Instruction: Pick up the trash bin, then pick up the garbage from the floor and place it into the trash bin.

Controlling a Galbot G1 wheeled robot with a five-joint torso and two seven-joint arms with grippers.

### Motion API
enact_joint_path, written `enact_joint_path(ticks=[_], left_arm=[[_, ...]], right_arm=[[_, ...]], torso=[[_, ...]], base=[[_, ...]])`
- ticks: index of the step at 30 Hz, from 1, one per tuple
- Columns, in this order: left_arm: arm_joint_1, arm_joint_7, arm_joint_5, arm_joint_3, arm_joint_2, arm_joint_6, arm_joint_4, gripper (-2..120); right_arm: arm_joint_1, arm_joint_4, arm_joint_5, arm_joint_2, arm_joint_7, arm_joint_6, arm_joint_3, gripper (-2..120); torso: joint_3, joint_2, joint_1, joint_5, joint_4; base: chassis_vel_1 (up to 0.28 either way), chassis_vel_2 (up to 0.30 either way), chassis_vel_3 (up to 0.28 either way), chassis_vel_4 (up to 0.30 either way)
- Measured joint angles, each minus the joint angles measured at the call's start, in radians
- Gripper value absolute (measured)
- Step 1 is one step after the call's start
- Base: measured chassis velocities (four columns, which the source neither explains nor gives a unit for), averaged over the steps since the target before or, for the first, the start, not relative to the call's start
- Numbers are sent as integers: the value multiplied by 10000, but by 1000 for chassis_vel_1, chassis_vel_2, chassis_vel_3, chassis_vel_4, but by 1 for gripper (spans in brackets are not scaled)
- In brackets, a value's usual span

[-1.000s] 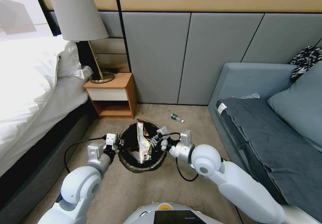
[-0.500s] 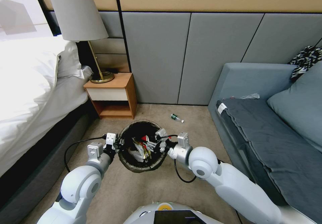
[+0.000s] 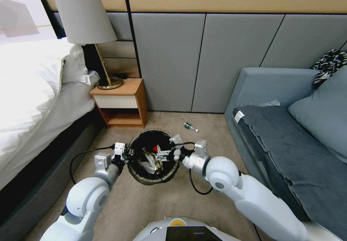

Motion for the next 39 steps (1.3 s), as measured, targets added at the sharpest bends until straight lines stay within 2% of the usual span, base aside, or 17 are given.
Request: enact_joint_path(ticks=[2,3,7,8,11,12,15,21,24,25,29,30,33,39], left_arm=[[-15,2,-8,-6,-11,0,37,1],[-15,2,-8,-6,-11,0,37,1],[41,17,-20,-106,-2,0,57,1],[41,17,-20,-106,-2,0,57,1],[128,72,-21,-233,20,0,21,1],[128,72,-21,-233,20,0,21,1],[195,117,-18,-321,14,0,-20,1],[230,121,2,-345,-6,0,-26,1],[243,127,64,-348,-32,0,-28,1],[243,127,64,-348,-32,0,-28,1],[238,147,176,-350,-57,0,-23,1],[238,147,176,-350,-57,0,-23,1],[251,202,248,-380,-57,0,-17,1],[466,410,543,-588,-18,0,-56,1]], right_arm=[[-445,94,-585,-63,229,593,718,100],[-445,94,-585,-63,229,593,718,100],[-2386,17,-2523,251,-79,1337,3174,100],[-2386,17,-2523,251,-79,1337,3174,100],[-3479,-138,-3333,590,-84,1812,4283,100],[-3479,-138,-3333,590,-84,1812,4283,100],[-4312,-289,-3934,961,-82,2265,5122,100],[-4890,-362,-4371,1348,-123,2565,5530,100],[-5610,-451,-5197,2186,-393,2946,5889,100],[-5610,-451,-5197,2186,-393,2946,5889,100],[-6479,-547,-6438,3450,-516,3391,6103,100],[-6479,-547,-6438,3450,-516,3391,6103,100],[-7271,-619,-7267,4186,-713,3775,6283,100],[-8175,-734,-7987,4789,-896,4376,6552,100]], torso=[[0,0,0,1,4],[0,0,0,1,4],[0,0,0,1,-1],[0,0,0,1,-1],[0,0,0,2,-1],[0,0,0,2,-1],[0,0,0,0,4],[0,0,-1,-1,3],[0,0,0,-1,1],[0,0,0,-1,1],[1,0,0,2,3],[1,0,0,2,3],[0,0,0,-1,4],[0,0,-1,-2,3]], base=[[0,0,0,0],[0,0,0,0],[0,0,0,0],[0,0,0,0],[0,0,0,0],[0,0,0,0],[0,0,0,0],[0,0,0,0],[0,0,0,0],[0,0,0,0],[0,0,0,0],[0,0,0,0],[0,0,0,0],[0,0,0,0]])
